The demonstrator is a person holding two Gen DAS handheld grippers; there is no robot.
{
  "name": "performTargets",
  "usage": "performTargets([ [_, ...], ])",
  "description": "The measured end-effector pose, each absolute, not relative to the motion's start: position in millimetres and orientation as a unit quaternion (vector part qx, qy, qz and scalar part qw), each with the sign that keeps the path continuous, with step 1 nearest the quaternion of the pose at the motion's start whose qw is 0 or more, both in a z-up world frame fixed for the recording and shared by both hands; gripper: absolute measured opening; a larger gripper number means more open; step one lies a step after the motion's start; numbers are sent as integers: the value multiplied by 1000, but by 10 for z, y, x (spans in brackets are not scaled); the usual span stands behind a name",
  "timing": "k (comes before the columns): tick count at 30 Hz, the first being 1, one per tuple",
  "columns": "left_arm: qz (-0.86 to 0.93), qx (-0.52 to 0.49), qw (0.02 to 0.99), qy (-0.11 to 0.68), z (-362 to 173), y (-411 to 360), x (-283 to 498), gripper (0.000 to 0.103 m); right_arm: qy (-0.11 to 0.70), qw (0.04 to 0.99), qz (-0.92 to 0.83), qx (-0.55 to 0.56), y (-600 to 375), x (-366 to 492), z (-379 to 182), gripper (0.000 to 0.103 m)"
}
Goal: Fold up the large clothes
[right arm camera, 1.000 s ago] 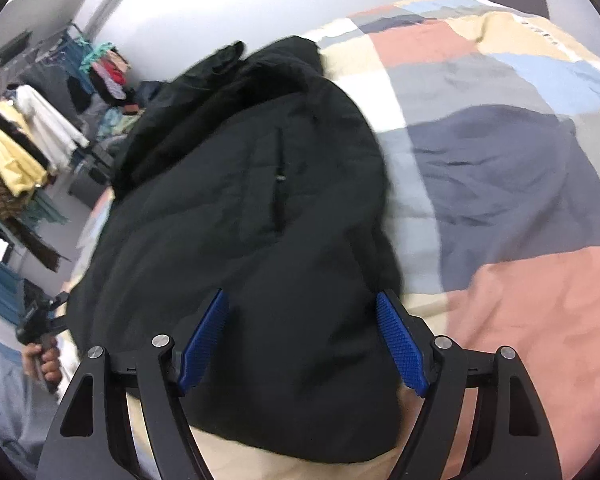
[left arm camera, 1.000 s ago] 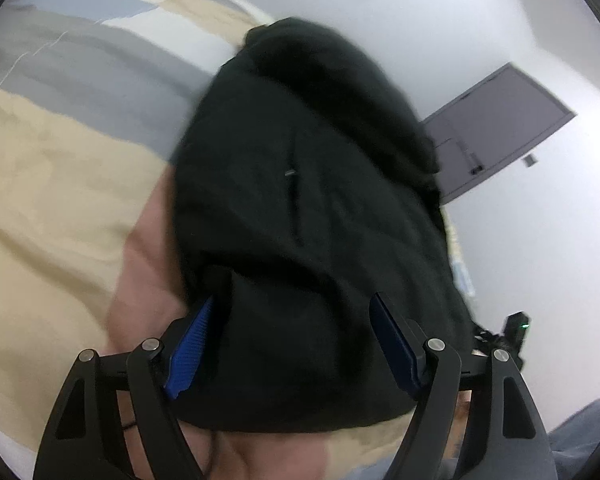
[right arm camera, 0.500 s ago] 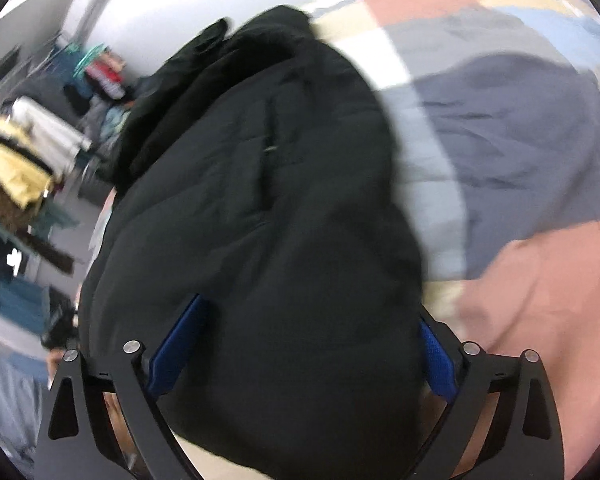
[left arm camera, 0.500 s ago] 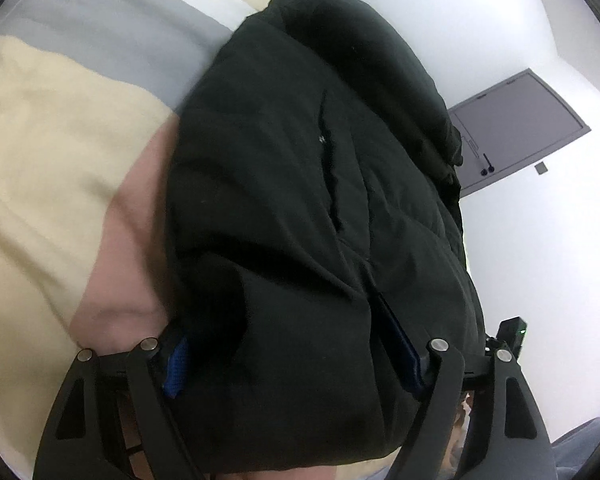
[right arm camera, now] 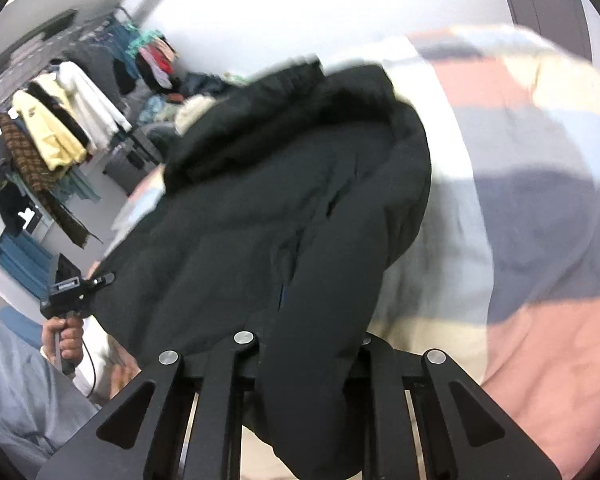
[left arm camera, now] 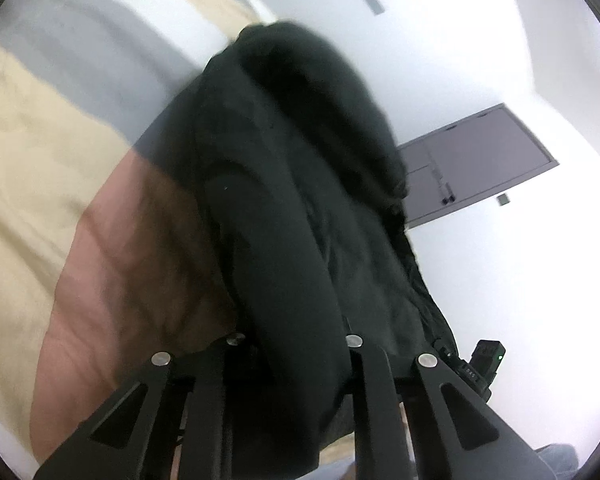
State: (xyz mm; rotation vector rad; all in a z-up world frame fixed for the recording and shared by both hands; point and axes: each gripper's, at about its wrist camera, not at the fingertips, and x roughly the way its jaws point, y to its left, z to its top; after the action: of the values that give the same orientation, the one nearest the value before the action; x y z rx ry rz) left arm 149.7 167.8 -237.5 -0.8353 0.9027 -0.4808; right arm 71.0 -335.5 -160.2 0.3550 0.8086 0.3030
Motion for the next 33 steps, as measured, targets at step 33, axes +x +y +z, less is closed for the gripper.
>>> performTargets([
  [33,-274,-379,821,328,-99,2280,259,10,260,914,232,208,-3206,-395,291,11],
])
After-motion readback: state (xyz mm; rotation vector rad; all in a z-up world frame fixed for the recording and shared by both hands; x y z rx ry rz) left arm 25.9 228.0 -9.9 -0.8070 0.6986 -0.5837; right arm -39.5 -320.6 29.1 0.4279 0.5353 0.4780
